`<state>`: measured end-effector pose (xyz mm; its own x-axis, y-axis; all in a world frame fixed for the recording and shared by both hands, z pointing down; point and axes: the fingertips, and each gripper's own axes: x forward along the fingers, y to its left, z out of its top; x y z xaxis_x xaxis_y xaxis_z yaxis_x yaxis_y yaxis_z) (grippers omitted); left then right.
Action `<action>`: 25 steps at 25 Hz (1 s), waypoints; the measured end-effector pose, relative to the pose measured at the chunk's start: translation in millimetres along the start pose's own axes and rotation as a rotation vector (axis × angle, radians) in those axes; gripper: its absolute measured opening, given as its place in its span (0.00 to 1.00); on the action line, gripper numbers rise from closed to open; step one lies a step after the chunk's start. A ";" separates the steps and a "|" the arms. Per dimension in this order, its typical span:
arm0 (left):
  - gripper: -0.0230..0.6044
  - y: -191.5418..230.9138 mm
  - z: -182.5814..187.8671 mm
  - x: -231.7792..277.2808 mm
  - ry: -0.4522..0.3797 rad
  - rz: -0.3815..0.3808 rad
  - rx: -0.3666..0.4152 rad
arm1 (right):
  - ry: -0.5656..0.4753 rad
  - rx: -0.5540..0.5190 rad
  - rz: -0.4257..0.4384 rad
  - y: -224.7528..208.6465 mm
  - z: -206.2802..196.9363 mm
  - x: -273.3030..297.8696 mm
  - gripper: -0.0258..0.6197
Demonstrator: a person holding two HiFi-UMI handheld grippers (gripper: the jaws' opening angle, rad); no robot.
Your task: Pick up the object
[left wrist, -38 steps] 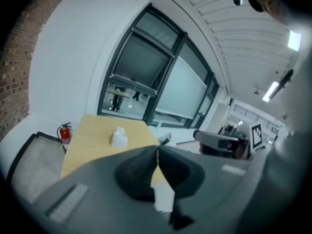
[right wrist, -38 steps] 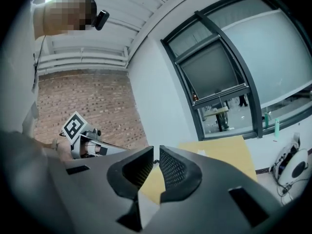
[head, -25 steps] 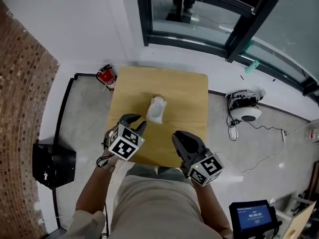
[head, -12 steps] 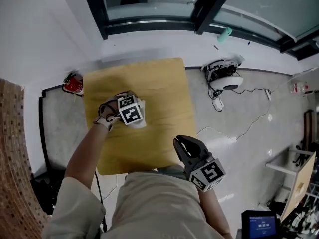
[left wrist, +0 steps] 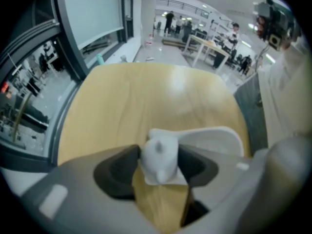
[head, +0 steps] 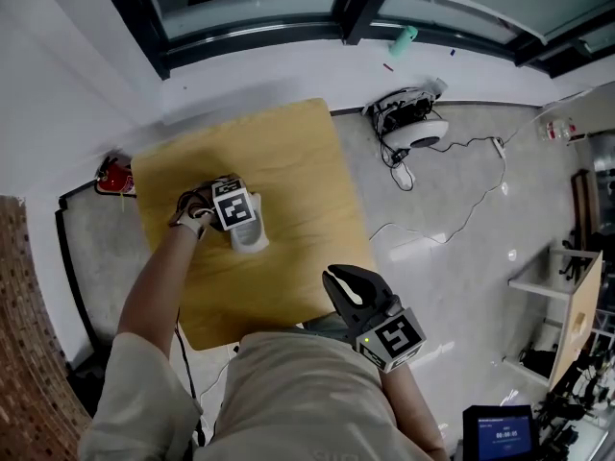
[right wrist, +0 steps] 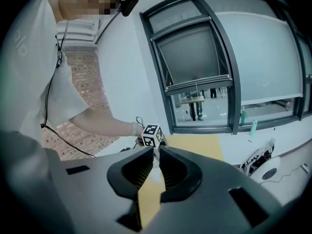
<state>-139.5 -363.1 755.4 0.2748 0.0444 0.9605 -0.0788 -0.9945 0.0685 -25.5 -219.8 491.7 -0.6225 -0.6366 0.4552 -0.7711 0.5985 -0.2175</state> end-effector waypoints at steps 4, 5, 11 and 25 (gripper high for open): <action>0.41 -5.3 2.3 3.5 -0.030 -0.152 -0.050 | -0.001 0.011 -0.026 -5.1 -0.8 -2.3 0.10; 0.42 -5.7 4.2 3.8 -0.045 -0.171 -0.067 | 0.000 0.012 -0.032 -6.5 -2.0 -2.9 0.10; 0.42 -5.4 8.2 0.7 -0.071 -0.092 -0.170 | -0.006 0.016 -0.038 -9.0 -2.3 -4.9 0.10; 0.42 -52.4 6.2 -183.9 -0.641 0.374 -1.046 | -0.153 0.030 0.051 -21.8 46.7 13.9 0.10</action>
<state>-179.9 -319.8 573.5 0.4598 -0.5638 0.6861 -0.8825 -0.3762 0.2822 -23.6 -264.4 462.4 -0.6723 -0.6737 0.3067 -0.7401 0.6187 -0.2635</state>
